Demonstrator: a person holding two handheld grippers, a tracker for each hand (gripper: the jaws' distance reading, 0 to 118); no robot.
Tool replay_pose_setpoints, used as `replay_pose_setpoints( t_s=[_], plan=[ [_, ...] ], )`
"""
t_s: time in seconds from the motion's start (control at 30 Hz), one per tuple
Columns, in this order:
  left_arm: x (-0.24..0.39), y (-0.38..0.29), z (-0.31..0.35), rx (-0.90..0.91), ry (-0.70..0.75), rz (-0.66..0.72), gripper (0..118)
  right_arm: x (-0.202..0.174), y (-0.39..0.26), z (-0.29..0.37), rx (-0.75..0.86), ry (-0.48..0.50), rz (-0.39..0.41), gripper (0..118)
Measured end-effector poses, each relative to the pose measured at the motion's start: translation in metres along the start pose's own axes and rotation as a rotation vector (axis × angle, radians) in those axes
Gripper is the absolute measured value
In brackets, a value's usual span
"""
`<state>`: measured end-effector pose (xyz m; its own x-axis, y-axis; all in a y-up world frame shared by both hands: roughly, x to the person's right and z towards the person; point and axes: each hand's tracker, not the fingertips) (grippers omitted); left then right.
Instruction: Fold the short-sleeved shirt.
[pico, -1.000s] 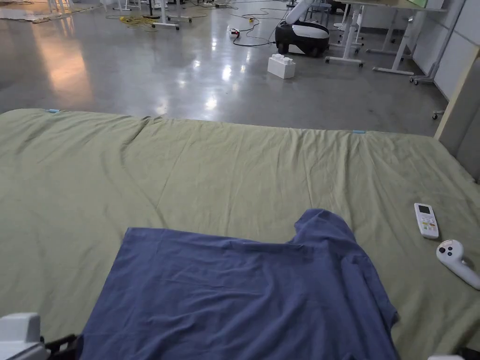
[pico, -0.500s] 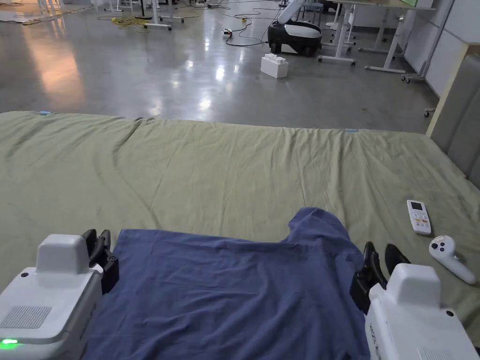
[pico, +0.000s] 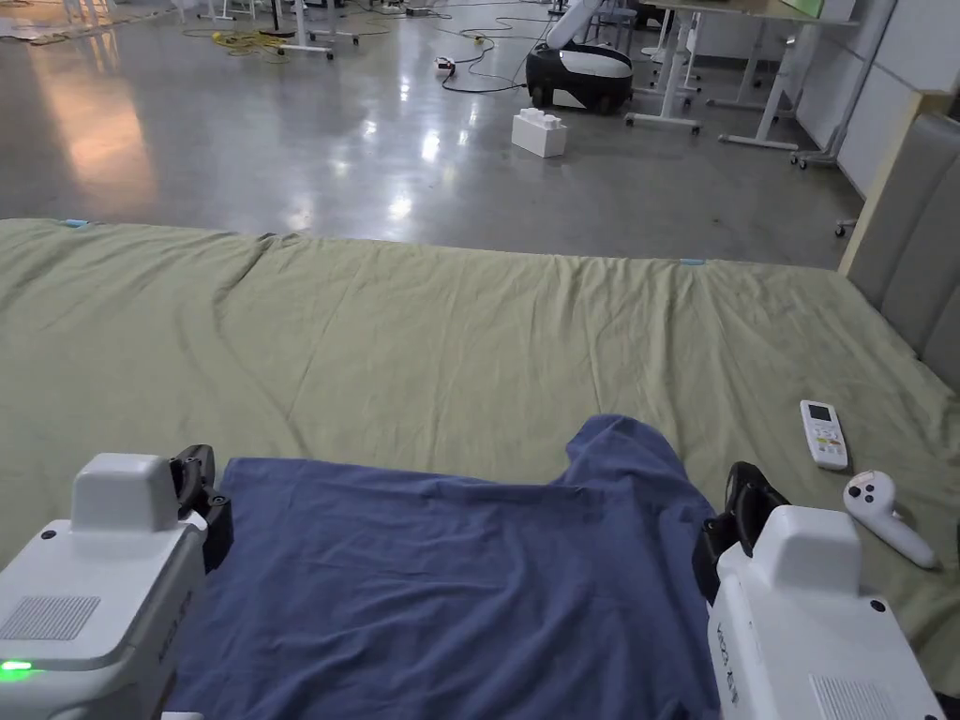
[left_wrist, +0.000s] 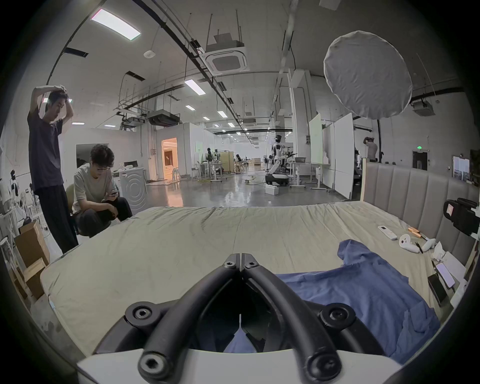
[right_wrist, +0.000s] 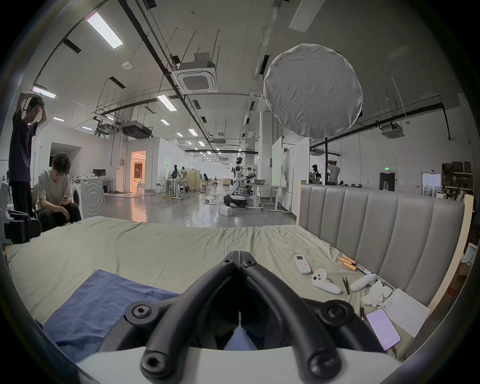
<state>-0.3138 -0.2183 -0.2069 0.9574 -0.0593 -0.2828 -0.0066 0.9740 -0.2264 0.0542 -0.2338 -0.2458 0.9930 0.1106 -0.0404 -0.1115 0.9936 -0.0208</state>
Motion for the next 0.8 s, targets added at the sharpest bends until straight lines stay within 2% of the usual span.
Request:
replay_pose_setpoints(
  t_s=[0.2, 0.47, 0.6, 0.63, 0.77, 0.8],
  plan=[
    [-0.021, -0.014, 0.003, -0.083, -0.007, 0.038, 0, -0.002, -0.001, -0.006, -0.027, 0.006, 0.009, 1],
    [-0.071, -0.054, 0.007, -0.478, -0.065, 0.080, 0, -0.003, -0.020, -0.012, -0.119, 0.043, 0.025, 1],
    [-0.097, -0.074, 0.016, -0.608, -0.058, 0.093, 1, -0.002, -0.034, -0.013, -0.182, 0.051, 0.010, 1],
    [-0.103, -0.079, 0.018, -0.629, -0.057, 0.104, 7, -0.002, -0.037, -0.014, -0.194, 0.053, 0.014, 1],
    [-0.112, -0.099, 0.018, -0.728, -0.039, 0.097, 71, -0.004, -0.046, -0.012, -0.228, 0.059, 0.019, 1],
    [-0.113, -0.104, 0.016, -0.749, -0.033, 0.095, 72, -0.004, -0.048, -0.012, -0.240, 0.061, 0.018, 1]
  ],
)
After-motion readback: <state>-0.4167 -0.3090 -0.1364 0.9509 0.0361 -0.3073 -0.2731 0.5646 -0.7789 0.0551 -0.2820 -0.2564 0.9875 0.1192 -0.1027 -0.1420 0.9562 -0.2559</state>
